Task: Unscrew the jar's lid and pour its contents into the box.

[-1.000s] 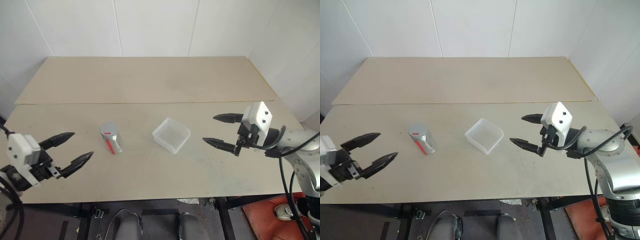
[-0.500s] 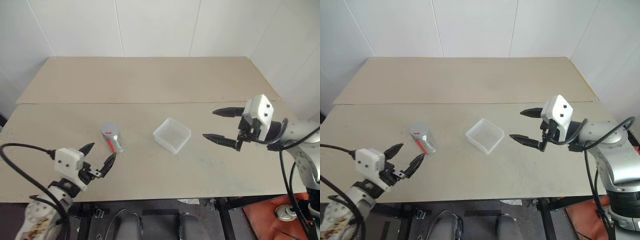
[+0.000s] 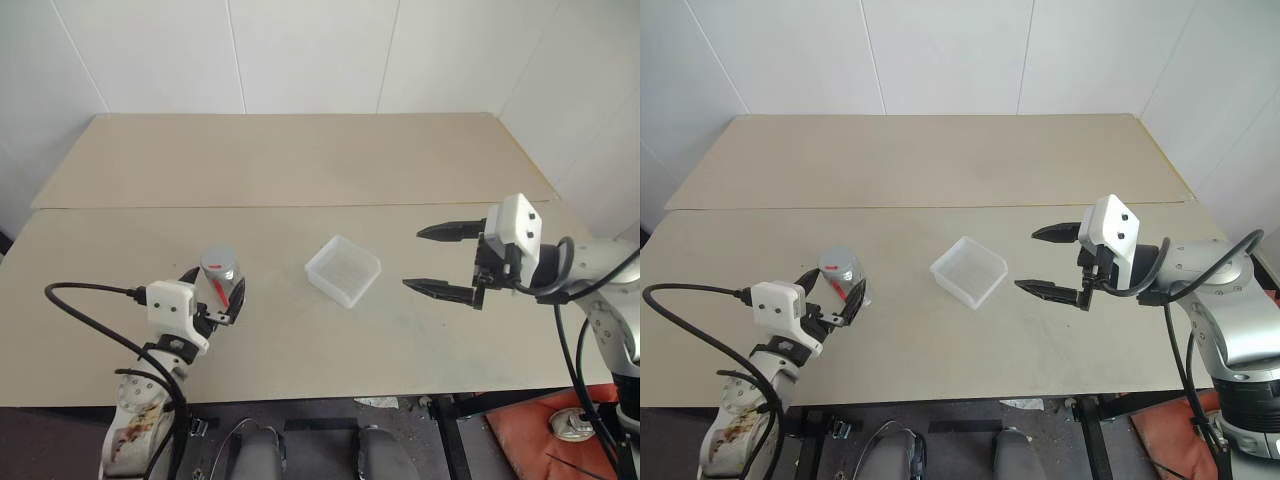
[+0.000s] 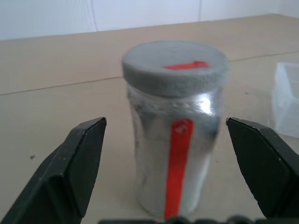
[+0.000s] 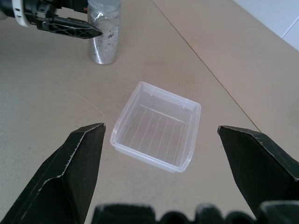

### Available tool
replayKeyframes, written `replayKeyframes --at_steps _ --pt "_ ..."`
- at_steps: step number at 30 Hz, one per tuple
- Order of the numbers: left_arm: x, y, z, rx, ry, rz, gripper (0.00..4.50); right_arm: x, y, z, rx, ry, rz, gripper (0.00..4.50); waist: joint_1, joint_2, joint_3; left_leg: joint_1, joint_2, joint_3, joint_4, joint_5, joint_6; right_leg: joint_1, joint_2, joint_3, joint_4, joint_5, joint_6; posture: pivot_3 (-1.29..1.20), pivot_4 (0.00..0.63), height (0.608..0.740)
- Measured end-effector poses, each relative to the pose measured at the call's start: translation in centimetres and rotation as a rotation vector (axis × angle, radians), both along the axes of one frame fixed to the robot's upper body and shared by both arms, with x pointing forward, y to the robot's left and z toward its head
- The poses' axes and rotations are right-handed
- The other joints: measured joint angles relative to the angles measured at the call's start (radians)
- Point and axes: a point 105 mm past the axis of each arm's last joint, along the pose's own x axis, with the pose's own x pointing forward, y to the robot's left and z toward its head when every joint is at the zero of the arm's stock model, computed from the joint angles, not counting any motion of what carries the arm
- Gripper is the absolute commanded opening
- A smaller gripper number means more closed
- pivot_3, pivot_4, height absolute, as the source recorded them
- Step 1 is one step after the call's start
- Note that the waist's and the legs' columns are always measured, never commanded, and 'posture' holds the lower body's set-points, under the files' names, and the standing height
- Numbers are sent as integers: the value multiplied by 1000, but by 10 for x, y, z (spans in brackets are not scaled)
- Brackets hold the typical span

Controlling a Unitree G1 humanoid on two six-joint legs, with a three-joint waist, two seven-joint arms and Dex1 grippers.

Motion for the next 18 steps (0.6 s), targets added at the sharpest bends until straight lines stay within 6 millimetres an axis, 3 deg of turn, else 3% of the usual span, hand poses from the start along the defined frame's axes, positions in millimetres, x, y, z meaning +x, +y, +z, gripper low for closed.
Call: replayKeyframes --at_steps 18 --pt "17 -15 -7 -29 -49 27 4451 -5 -3 5 -21 -14 8 4500 0 0 0 0 0 0 0 0 0 0 0 0 0 0 0 0 150 740"
